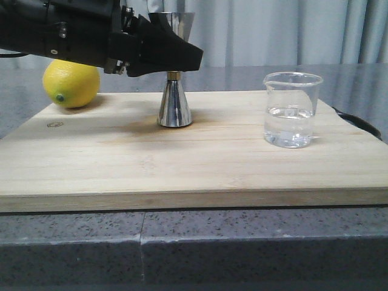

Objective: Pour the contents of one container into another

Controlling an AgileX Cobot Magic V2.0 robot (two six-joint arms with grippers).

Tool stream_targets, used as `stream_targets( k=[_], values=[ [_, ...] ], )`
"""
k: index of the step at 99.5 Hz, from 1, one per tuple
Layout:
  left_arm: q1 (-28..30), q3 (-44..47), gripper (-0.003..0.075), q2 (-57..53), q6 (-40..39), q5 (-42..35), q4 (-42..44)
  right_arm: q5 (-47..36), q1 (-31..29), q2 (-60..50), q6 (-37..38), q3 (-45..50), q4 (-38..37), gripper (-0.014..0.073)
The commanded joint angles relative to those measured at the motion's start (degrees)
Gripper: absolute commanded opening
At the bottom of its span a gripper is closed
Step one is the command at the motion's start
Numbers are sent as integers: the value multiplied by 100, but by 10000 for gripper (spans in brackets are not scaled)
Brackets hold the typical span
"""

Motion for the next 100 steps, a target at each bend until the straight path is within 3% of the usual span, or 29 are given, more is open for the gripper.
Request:
stream_targets(
  k=[1, 21, 49, 67, 85, 100],
  values=[
    [-45, -174, 199, -229, 13, 530, -444, -158, -37, 256, -145, -450, 23, 627],
    [-45, -193, 198, -229, 3, 777, -444, 549, 248, 959, -221, -1282, 101, 627],
    [-45, -201, 197, -229, 3, 1180, -444, 1136, 1652, 2054, -285, -2191, -126, 627],
    [-45, -201, 197, -229, 3, 1193, -444, 1135, 2287, 2631, -285, -2517, -177, 627],
    [-45, -201, 197, -229, 3, 1193, -444, 981, 2470, 2875, -285, -2514, -126, 627],
    [-45, -201, 197, -229, 3, 1182, -444, 363, 2606, 2875, -321, -2327, 21, 627]
  ],
)
